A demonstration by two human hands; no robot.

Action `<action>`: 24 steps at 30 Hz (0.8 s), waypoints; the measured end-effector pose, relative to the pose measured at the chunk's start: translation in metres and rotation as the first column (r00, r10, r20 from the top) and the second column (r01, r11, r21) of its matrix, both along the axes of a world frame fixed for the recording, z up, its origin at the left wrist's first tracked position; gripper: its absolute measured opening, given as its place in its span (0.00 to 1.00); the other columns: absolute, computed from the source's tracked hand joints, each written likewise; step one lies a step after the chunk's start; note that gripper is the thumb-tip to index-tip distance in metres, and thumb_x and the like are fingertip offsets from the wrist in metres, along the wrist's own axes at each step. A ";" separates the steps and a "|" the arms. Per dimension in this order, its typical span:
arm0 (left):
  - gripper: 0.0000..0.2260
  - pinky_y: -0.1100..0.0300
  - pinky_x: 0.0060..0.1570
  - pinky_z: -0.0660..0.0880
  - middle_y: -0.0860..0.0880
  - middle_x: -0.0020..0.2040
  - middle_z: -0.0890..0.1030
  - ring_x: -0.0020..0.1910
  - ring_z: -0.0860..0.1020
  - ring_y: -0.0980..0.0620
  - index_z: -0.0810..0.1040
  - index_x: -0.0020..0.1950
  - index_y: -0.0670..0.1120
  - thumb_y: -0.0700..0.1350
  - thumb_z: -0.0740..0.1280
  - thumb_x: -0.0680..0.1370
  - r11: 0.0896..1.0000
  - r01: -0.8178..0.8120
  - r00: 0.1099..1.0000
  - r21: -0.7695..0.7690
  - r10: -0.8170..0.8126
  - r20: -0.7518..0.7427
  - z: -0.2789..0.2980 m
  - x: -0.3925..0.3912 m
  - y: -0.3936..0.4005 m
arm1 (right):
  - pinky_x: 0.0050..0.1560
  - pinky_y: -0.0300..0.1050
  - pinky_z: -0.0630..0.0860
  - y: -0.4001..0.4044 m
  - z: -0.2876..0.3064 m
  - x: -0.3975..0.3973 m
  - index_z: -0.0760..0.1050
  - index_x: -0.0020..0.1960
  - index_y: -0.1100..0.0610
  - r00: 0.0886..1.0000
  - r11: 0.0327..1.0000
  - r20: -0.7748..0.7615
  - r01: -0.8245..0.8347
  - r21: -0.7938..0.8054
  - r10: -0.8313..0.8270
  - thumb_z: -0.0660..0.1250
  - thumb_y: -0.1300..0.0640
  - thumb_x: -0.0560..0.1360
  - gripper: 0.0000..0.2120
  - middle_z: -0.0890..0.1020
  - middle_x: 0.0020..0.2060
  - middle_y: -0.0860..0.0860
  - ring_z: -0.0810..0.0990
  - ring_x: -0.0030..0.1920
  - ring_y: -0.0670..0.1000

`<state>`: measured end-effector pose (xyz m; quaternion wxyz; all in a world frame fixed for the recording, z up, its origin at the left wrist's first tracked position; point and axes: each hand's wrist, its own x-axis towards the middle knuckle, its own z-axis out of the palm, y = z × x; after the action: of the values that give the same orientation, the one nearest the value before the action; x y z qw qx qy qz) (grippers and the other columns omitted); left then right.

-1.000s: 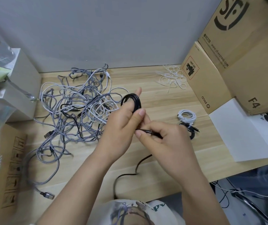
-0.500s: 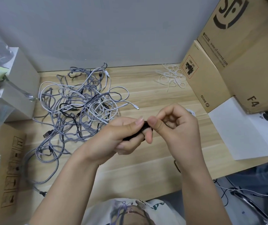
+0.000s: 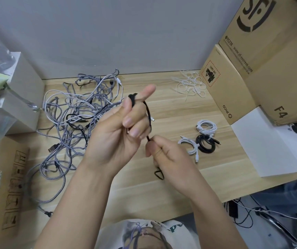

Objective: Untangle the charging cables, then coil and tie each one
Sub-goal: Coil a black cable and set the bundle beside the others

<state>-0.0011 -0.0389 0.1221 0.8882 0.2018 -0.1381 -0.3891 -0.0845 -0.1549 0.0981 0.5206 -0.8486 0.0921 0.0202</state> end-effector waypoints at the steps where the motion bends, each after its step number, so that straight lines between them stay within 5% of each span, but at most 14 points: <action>1: 0.15 0.68 0.29 0.69 0.54 0.28 0.69 0.25 0.69 0.59 0.71 0.62 0.38 0.43 0.60 0.79 0.988 -0.098 0.995 0.121 0.094 0.036 -0.001 0.000 -0.002 | 0.32 0.42 0.63 0.003 0.000 -0.001 0.70 0.36 0.49 1.000 1.000 0.000 -0.017 -0.005 0.017 0.56 0.46 0.75 0.12 0.69 0.23 0.44 0.66 0.27 0.44; 4: 0.16 0.69 0.29 0.68 0.55 0.27 0.69 0.25 0.69 0.58 0.69 0.61 0.40 0.45 0.57 0.76 0.898 -0.272 0.956 0.347 0.211 0.202 -0.009 -0.004 -0.009 | 0.30 0.40 0.59 0.006 0.006 -0.001 0.73 0.37 0.51 0.999 0.989 0.025 -0.040 -0.145 0.044 0.56 0.44 0.74 0.15 0.69 0.21 0.43 0.66 0.25 0.46; 10: 0.09 0.66 0.38 0.72 0.55 0.30 0.73 0.29 0.73 0.55 0.71 0.54 0.49 0.46 0.58 0.76 0.793 -0.371 0.875 0.483 0.126 0.467 -0.018 -0.010 -0.013 | 0.30 0.44 0.59 0.004 0.009 -0.005 0.74 0.38 0.58 0.997 0.970 0.068 -0.015 -0.242 0.033 0.58 0.44 0.72 0.18 0.68 0.24 0.47 0.64 0.28 0.50; 15: 0.16 0.69 0.39 0.71 0.55 0.29 0.74 0.31 0.73 0.59 0.69 0.64 0.48 0.48 0.56 0.78 0.491 -0.665 0.665 0.563 0.046 0.746 -0.030 -0.011 -0.011 | 0.30 0.38 0.59 0.000 0.022 -0.006 0.81 0.40 0.54 0.980 0.996 0.197 0.055 -0.066 -0.041 0.66 0.49 0.71 0.10 0.62 0.21 0.47 0.61 0.26 0.46; 17: 0.09 0.70 0.36 0.69 0.54 0.28 0.72 0.32 0.74 0.60 0.74 0.53 0.51 0.48 0.56 0.78 0.526 -0.634 0.679 0.568 0.027 0.733 -0.030 -0.012 -0.008 | 0.30 0.33 0.60 -0.004 0.026 -0.005 0.81 0.37 0.51 0.961 0.995 0.260 0.097 -0.016 -0.090 0.69 0.52 0.70 0.05 0.64 0.20 0.45 0.62 0.25 0.45; 20: 0.16 0.66 0.30 0.68 0.53 0.22 0.68 0.32 0.77 0.54 0.78 0.36 0.52 0.51 0.55 0.78 0.584 -0.552 0.724 0.595 -0.018 0.689 -0.027 -0.015 -0.005 | 0.33 0.27 0.64 -0.008 0.027 -0.005 0.78 0.35 0.44 0.927 0.990 0.347 0.140 0.026 -0.141 0.72 0.58 0.69 0.10 0.70 0.21 0.40 0.68 0.26 0.40; 24: 0.22 0.69 0.23 0.57 0.55 0.20 0.62 0.21 0.58 0.57 0.77 0.28 0.55 0.54 0.53 0.78 0.673 -0.347 0.780 0.653 -0.178 0.599 -0.018 -0.017 -0.004 | 0.32 0.33 0.68 -0.010 0.025 -0.005 0.79 0.34 0.50 0.884 0.942 0.338 0.265 0.205 -0.322 0.78 0.60 0.62 0.09 0.70 0.21 0.42 0.67 0.26 0.43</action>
<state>-0.0185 -0.0428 0.1038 0.6516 0.6628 -0.2429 -0.2776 -0.0890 -0.1650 0.1228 0.5891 -0.7710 0.1190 -0.2107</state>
